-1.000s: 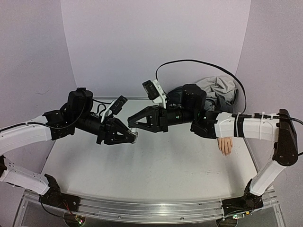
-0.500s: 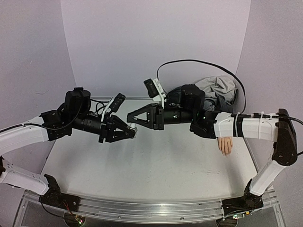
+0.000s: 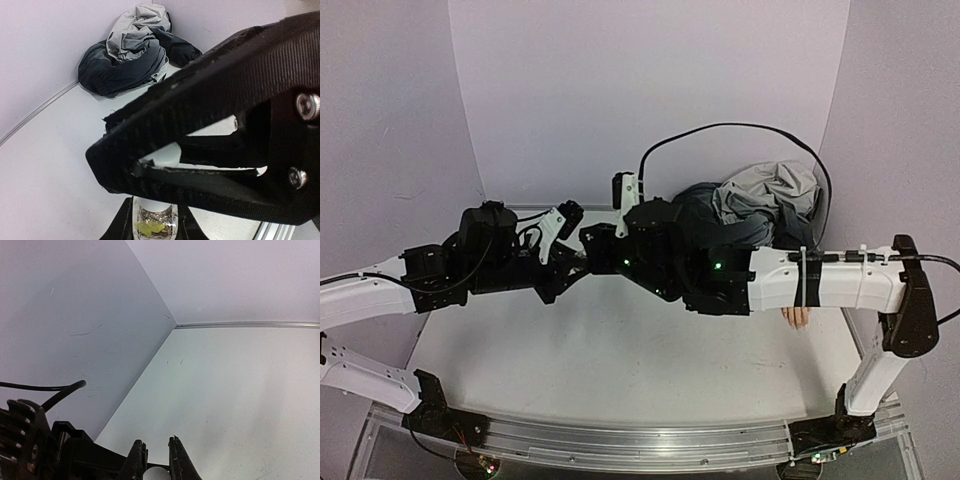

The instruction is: Paint the nails

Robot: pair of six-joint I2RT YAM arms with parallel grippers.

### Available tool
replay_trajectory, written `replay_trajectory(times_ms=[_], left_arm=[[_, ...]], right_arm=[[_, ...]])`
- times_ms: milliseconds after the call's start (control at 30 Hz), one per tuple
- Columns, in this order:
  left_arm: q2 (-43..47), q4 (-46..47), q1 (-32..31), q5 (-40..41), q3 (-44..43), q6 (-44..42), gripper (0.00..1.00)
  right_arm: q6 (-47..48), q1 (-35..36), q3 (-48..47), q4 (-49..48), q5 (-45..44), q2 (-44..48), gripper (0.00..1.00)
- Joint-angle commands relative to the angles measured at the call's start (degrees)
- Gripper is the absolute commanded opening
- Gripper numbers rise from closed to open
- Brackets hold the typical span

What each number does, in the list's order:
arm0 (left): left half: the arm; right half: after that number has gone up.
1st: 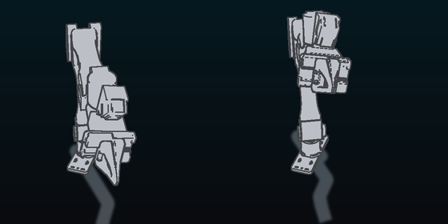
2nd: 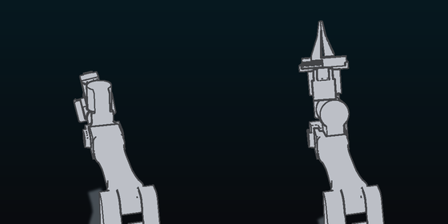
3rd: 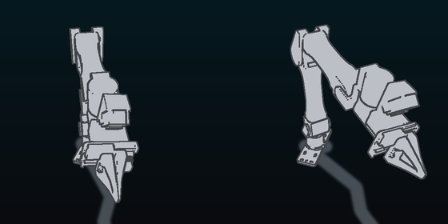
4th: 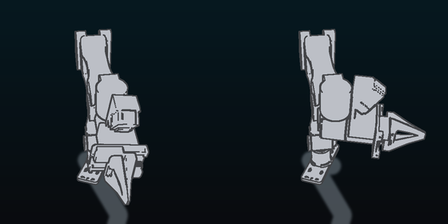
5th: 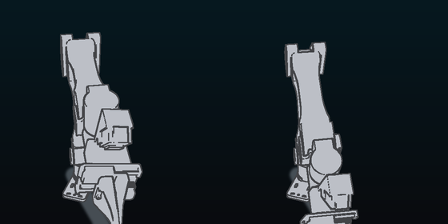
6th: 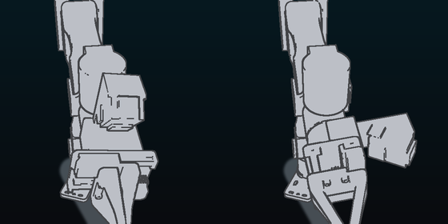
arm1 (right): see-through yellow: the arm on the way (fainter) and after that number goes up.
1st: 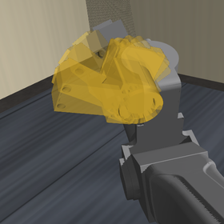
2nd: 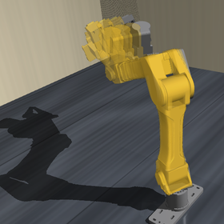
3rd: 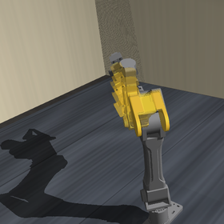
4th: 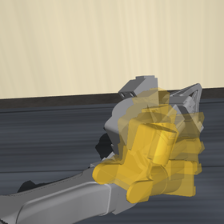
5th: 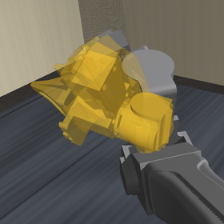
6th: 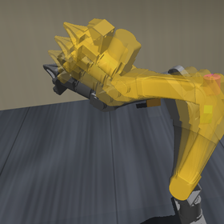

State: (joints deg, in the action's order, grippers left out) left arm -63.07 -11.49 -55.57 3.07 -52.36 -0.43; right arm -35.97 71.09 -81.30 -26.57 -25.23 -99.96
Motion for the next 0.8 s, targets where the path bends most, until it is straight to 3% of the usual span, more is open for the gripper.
replay_trajectory(times_ms=[0,100,300,467,600,767], left_arm=[[0.77,3.58,3.63,10.47,-1.11,1.76,0.00],[1.46,3.21,3.68,6.53,-0.35,1.72,0.00],[0.98,-2.70,5.03,-2.37,-2.82,2.29,0.00],[1.93,-2.84,9.40,-23.43,-3.14,3.36,0.00],[1.83,1.44,11.18,-42.08,-3.08,5.09,0.00],[-1.77,3.61,11.19,-56.08,-5.55,7.80,0.00]], right_arm=[[4.30,3.60,-0.20,1.70,1.12,4.69,0.00],[7.68,1.13,2.79,0.01,4.80,7.50,0.40],[7.92,-9.08,10.55,-4.40,28.20,12.06,0.60],[8.93,-14.12,14.78,-11.72,49.47,12.88,0.83],[8.88,-14.35,13.01,-14.95,62.75,10.04,0.88],[5.98,-14.32,13.59,-22.03,68.44,8.55,0.80]])
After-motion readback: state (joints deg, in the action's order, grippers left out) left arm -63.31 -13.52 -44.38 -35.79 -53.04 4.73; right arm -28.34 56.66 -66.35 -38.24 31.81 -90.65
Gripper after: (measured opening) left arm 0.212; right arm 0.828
